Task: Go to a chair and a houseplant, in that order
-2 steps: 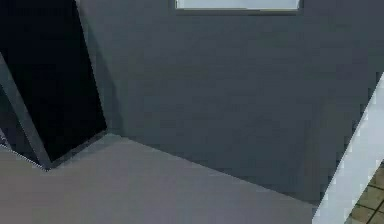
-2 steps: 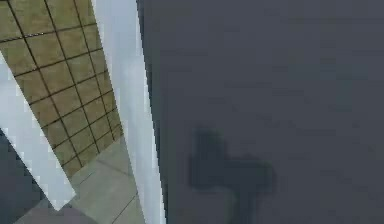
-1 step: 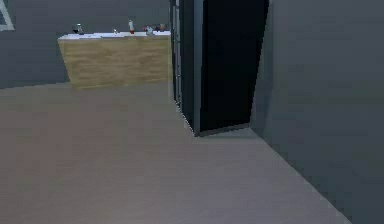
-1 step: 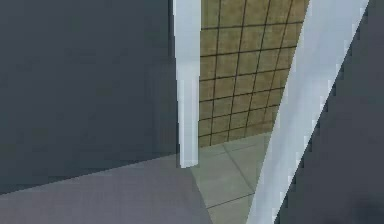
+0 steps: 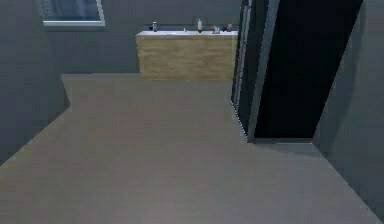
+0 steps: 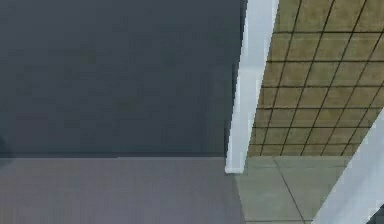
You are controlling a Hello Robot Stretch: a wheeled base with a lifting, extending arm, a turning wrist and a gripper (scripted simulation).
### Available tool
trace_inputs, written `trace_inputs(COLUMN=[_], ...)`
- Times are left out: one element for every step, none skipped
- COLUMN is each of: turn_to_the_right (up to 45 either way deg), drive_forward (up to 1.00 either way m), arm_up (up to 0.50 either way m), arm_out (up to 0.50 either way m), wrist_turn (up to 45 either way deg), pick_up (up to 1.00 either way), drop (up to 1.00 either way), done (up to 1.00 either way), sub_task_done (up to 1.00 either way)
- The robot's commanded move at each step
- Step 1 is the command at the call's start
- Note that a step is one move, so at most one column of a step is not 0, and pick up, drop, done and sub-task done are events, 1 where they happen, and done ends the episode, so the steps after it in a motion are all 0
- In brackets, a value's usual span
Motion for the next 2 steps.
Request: trace_inputs(turn_to_the_right=[0.0,45.0], drive_forward=[0.15,0.00], arm_up=[0.00,0.00], arm_out=[0.00,0.00], wrist_turn=[0.0,0.0], pick_up=[0.00,0.00], drop=[0.00,0.00], done=[0.00,0.00], sub_task_done=[0.00,0.00])
